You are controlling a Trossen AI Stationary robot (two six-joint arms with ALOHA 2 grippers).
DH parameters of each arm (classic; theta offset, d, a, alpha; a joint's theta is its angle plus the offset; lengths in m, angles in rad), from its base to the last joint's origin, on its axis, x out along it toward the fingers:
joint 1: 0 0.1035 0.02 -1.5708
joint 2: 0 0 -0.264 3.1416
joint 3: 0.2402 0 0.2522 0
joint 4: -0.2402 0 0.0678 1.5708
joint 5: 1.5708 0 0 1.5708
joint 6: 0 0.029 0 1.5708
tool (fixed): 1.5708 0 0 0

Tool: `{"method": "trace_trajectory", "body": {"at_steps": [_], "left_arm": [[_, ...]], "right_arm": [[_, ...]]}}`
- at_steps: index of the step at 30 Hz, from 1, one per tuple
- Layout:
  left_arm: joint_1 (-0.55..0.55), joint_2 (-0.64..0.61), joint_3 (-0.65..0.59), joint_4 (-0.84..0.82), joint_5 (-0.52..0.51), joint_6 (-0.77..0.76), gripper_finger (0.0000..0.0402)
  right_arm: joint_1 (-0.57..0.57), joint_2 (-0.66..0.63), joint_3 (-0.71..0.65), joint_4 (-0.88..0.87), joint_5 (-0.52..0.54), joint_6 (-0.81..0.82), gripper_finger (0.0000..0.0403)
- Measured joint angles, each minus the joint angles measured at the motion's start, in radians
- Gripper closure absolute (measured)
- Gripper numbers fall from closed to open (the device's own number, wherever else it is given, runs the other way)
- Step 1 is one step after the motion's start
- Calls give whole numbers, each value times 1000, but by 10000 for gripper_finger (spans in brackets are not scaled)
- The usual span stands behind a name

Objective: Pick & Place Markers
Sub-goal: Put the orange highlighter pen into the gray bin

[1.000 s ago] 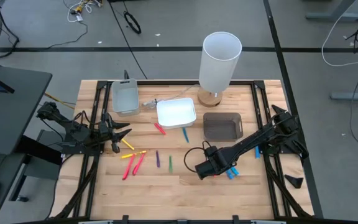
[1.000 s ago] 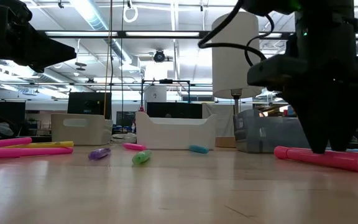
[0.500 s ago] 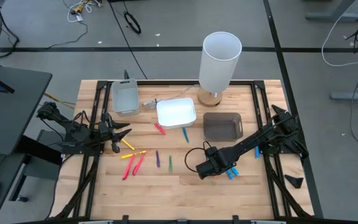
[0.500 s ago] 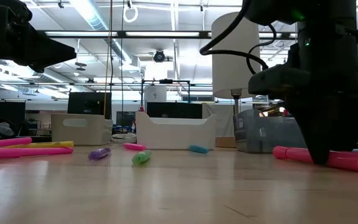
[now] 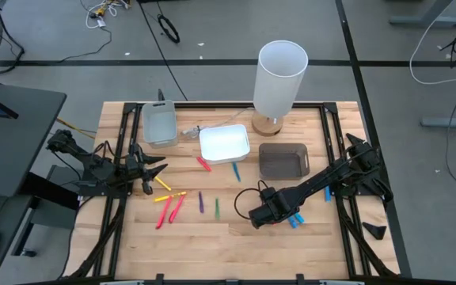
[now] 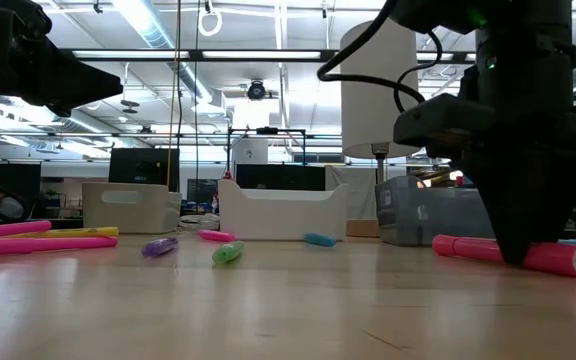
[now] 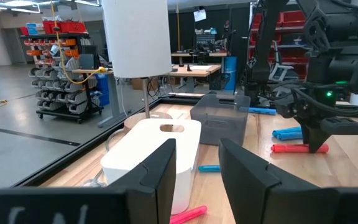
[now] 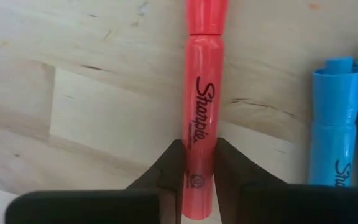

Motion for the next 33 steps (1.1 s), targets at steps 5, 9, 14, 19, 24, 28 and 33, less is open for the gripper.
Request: {"method": "trace_trajectory", "body": {"at_steps": [5, 9, 14, 19, 24, 28, 33], "left_arm": [[0, 0, 0, 0, 0, 0, 273], [0, 0, 0, 0, 0, 0, 273], [0, 0, 0, 0, 0, 0, 273], [0, 0, 0, 0, 0, 0, 273], [0, 0, 0, 0, 0, 0, 273], [0, 0, 0, 0, 0, 0, 273], [0, 0, 0, 0, 0, 0, 273]], "right_arm": [[0, 0, 0, 0, 1, -21, 348], [0, -8, 0, 0, 3, -44, 348], [-1, -40, 0, -3, 12, -96, 348], [-1, -92, 0, -3, 43, -165, 348], [-8, -146, 0, -6, 63, -244, 348], [-20, -183, 0, -7, 65, -350, 348], [-44, -225, 0, -7, 66, -478, 348]]}}
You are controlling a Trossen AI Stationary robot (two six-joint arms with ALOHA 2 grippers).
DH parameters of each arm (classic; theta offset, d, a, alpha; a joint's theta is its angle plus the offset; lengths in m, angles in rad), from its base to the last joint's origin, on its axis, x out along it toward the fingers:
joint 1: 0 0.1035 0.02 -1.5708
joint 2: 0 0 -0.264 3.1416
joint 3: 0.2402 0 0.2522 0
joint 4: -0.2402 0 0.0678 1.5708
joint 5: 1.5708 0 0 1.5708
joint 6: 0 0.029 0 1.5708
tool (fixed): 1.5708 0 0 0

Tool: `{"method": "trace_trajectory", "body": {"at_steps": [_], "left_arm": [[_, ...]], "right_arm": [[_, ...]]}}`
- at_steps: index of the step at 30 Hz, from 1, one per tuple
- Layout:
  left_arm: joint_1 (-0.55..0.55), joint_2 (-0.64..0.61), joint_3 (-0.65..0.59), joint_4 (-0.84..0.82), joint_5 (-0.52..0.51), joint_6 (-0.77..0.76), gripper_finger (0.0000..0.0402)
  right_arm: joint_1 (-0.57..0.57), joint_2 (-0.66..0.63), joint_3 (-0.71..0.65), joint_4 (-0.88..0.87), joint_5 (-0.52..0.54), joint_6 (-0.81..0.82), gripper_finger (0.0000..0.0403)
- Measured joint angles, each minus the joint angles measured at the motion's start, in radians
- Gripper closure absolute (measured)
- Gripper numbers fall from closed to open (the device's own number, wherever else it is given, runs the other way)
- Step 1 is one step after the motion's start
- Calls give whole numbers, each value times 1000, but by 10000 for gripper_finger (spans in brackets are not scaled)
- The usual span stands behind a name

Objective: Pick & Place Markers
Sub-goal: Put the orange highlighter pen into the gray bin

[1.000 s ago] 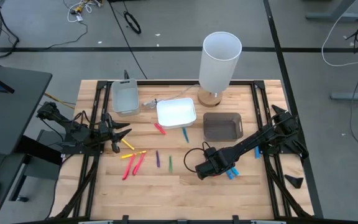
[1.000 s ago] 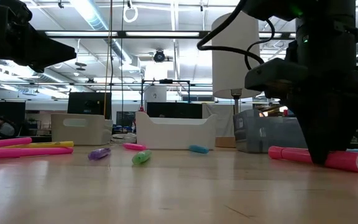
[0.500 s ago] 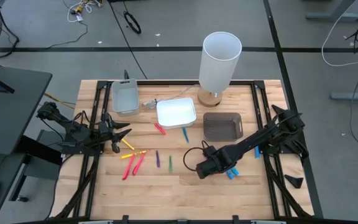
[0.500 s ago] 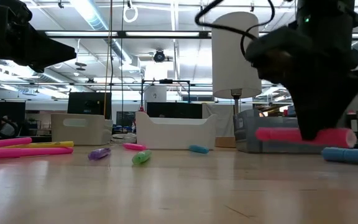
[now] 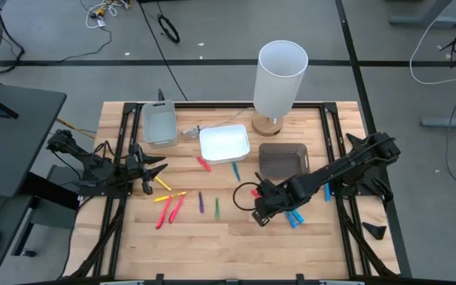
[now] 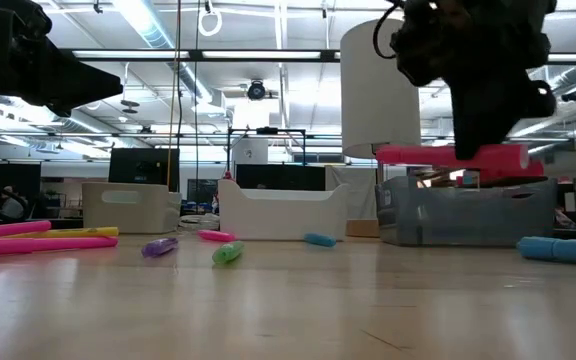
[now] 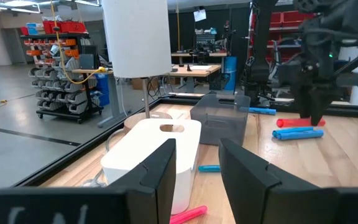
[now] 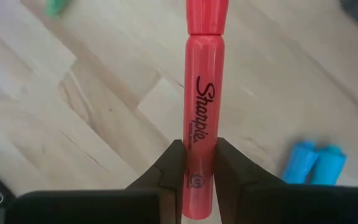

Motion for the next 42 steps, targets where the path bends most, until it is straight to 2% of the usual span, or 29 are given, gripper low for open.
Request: {"method": "trace_trajectory", "body": {"at_steps": [14, 25, 42], "left_arm": [[0, 0, 0, 0, 0, 0, 273], [0, 0, 0, 0, 0, 0, 273], [0, 0, 0, 0, 0, 0, 273]], "right_arm": [[-80, -97, 0, 117, 20, -367, 348], [-151, -98, 0, 335, 17, -638, 348], [-219, -98, 0, 741, 17, -890, 348]]}}
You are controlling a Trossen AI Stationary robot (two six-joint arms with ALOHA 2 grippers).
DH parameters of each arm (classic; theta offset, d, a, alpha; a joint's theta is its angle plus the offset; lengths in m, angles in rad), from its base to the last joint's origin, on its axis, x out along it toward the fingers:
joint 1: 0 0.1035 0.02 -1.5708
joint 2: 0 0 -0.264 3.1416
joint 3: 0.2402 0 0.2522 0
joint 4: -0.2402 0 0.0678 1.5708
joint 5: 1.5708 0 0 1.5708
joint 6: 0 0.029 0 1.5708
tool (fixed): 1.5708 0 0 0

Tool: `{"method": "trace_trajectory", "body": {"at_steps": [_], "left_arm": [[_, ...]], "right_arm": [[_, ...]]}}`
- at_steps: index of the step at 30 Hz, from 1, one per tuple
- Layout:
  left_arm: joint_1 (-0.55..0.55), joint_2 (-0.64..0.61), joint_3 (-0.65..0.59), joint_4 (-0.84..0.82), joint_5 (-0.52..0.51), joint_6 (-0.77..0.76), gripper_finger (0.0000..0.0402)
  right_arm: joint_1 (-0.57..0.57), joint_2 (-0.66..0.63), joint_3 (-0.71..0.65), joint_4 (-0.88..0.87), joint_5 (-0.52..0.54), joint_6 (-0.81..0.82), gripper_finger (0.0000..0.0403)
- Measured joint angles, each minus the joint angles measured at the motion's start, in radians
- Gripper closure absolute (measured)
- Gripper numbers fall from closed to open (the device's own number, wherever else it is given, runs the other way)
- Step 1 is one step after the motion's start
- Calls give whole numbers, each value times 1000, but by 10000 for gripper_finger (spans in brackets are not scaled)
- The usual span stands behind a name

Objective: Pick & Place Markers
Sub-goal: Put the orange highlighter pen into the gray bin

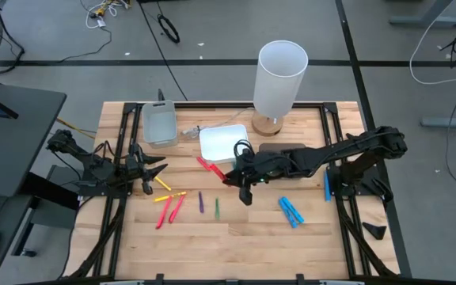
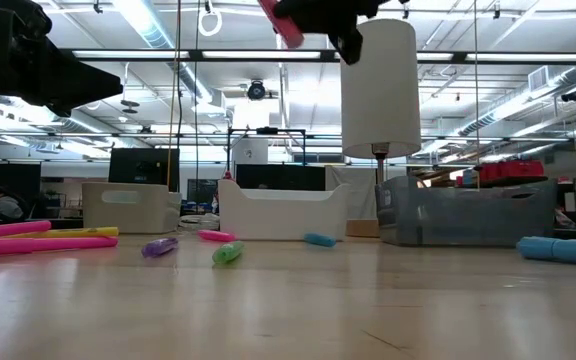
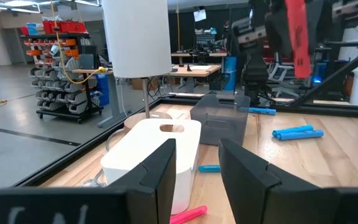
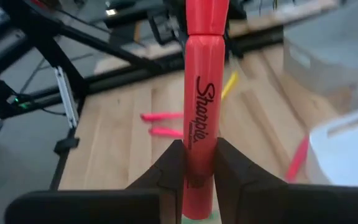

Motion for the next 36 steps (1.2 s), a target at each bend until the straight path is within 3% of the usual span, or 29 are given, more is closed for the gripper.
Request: {"method": "trace_trajectory", "body": {"at_steps": [15, 29, 36], "left_arm": [[0, 0, 0, 0, 0, 0, 273], [0, 0, 0, 2, 17, -1, 273], [0, 0, 3, 28, 194, 28, 273]], "right_arm": [[1, 0, 0, 215, 0, -102, 348], [1, 0, 0, 279, 13, -131, 348], [1, 0, 0, 281, 25, -131, 348]]}}
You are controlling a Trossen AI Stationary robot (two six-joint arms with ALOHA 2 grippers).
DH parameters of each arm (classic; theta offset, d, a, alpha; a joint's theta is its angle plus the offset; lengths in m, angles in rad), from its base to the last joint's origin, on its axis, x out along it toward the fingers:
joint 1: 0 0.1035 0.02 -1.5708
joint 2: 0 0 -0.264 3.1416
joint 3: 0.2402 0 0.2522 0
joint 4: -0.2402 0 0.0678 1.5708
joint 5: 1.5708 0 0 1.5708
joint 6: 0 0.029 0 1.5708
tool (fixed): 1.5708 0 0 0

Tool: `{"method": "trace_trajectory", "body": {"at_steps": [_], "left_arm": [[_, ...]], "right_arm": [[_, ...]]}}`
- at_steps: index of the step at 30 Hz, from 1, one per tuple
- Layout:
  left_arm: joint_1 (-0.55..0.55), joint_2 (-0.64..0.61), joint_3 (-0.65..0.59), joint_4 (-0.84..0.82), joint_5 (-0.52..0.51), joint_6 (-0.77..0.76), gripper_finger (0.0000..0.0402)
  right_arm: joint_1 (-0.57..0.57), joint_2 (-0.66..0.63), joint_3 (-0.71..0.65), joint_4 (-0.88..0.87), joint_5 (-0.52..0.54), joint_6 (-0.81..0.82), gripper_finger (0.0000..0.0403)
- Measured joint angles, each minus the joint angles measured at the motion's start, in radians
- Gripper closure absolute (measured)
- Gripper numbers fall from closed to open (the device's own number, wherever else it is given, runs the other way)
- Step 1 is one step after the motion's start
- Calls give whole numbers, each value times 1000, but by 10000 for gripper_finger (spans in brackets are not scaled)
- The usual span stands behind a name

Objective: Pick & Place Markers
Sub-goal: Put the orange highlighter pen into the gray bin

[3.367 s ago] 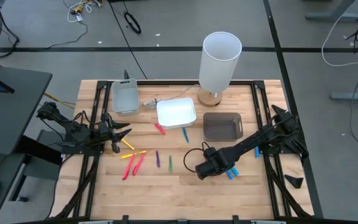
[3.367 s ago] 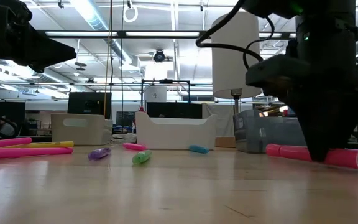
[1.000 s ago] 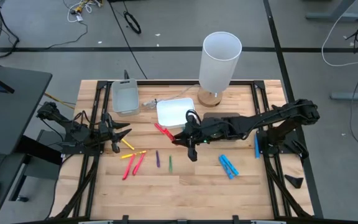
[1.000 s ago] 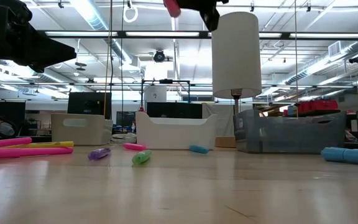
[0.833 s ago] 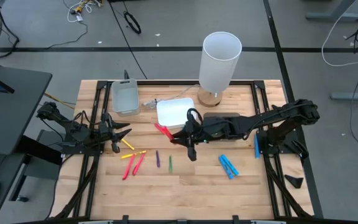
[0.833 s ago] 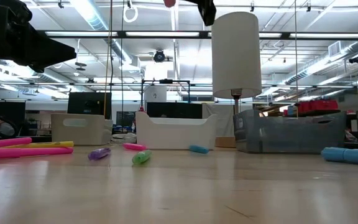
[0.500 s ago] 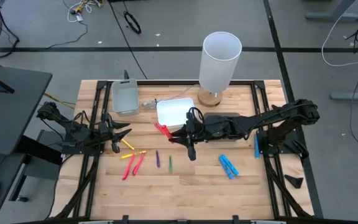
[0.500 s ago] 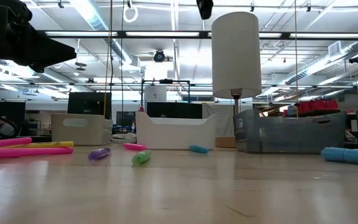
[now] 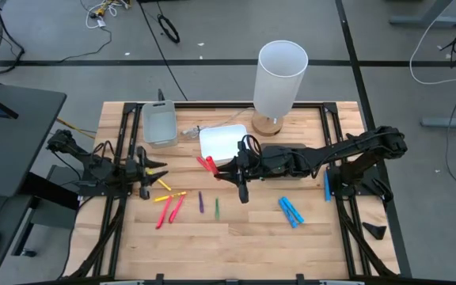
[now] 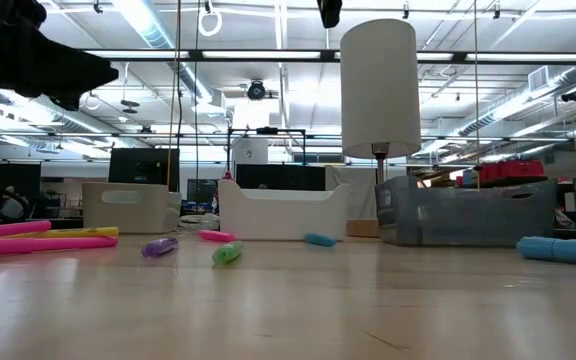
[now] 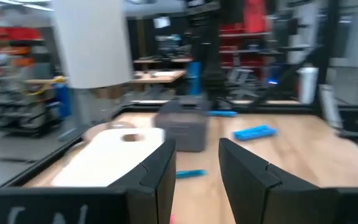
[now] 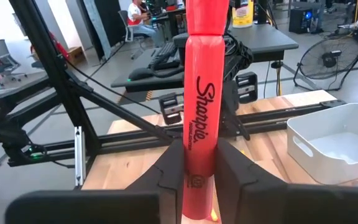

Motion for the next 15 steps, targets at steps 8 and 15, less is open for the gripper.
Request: {"method": "trace_trajectory", "body": {"at_steps": [8, 15], "left_arm": [[0, 65, 98, -4, 45, -89, 272], [0, 235, 241, -4, 46, -239, 225]], "right_arm": [[0, 0, 0, 1, 0, -37, 348], [-4, 0, 0, 9, 0, -102, 348]]}}
